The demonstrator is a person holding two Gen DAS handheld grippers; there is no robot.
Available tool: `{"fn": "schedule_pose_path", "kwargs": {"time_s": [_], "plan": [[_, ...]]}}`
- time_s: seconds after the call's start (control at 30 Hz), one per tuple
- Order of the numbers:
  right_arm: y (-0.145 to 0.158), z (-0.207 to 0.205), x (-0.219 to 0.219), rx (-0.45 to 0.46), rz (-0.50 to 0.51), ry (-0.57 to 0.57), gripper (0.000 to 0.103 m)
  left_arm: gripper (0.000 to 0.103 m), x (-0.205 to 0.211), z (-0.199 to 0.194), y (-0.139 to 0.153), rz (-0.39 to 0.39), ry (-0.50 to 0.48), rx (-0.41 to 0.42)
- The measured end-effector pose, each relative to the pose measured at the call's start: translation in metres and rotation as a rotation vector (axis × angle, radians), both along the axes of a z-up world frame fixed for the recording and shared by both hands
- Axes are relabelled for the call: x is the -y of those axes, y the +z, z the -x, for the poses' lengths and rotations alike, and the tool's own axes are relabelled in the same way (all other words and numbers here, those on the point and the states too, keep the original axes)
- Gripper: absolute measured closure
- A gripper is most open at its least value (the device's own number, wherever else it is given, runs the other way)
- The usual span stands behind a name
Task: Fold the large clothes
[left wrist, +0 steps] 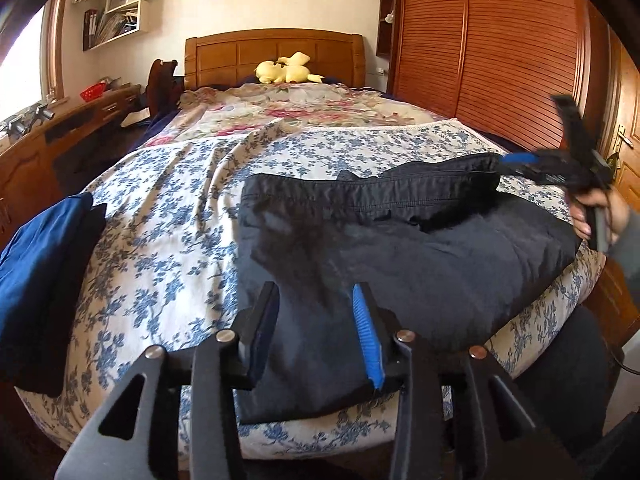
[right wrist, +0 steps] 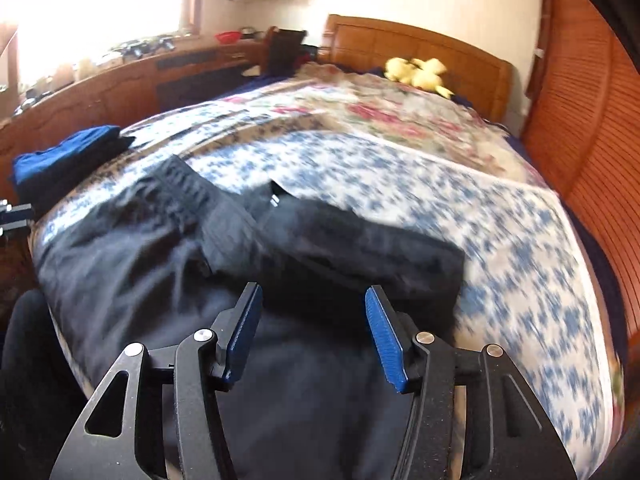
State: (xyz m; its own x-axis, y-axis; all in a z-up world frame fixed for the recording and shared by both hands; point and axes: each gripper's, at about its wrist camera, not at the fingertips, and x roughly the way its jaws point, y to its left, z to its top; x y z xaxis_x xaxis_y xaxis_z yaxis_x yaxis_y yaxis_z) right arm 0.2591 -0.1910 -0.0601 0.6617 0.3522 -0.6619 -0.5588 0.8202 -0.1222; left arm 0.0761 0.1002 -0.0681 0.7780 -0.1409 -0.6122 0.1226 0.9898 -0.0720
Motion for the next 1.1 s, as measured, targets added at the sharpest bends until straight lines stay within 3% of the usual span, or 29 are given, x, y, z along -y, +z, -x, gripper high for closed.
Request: {"fn": "schedule_pose_path", "kwargs": {"time_s": [0.2, 0.5, 0.57, 0.6, 0.63, 0.9, 1.03, 1.07, 1.1], "plan": [[-0.010, -0.043, -0.045, -0.061, 0.008, 0.057, 0.048, 0.065, 0.007, -0.012, -0.002, 0.008, -0.012, 0.002], [-0.057, -0.082, -0.082, -0.208, 0.145, 0.121, 0.048, 0.064, 0.016, -0.027, -0.002, 0.041, -0.039, 0.012], [-0.067, -0.087, -0.090, -0.207, 0.192, 0.140, 0.069, 0.064, 0.018, -0.029, -0.002, 0.040, -0.045, 0.013], [-0.069, -0.088, -0.094, -0.192, 0.202, 0.149, 0.095, 0.064, 0.018, -0.030, -0.003, 0.042, -0.046, 0.013], [-0.070, -0.090, -0.097, -0.183, 0.207, 0.159, 0.101, 0.064, 0.017, -0.031, -0.003, 0.043, -0.047, 0.011], [-0.049, -0.115, -0.112, -0.003, 0.123, 0.073, 0.103, 0.063, 0.016, -0.036, -0.010, 0.032, -0.043, -0.014], [-0.052, -0.131, -0.116, -0.011, 0.131, 0.025, 0.101, 0.063, 0.017, -0.040, -0.010, 0.030, -0.032, -0.016], [-0.054, -0.134, -0.116, -0.022, 0.137, 0.018, 0.097, 0.063, 0.017, -0.040, -0.010, 0.029, -0.031, -0.016], [-0.054, -0.136, -0.114, -0.024, 0.147, -0.003, 0.083, 0.063, 0.017, -0.041, -0.010, 0.029, -0.028, -0.016]]}}
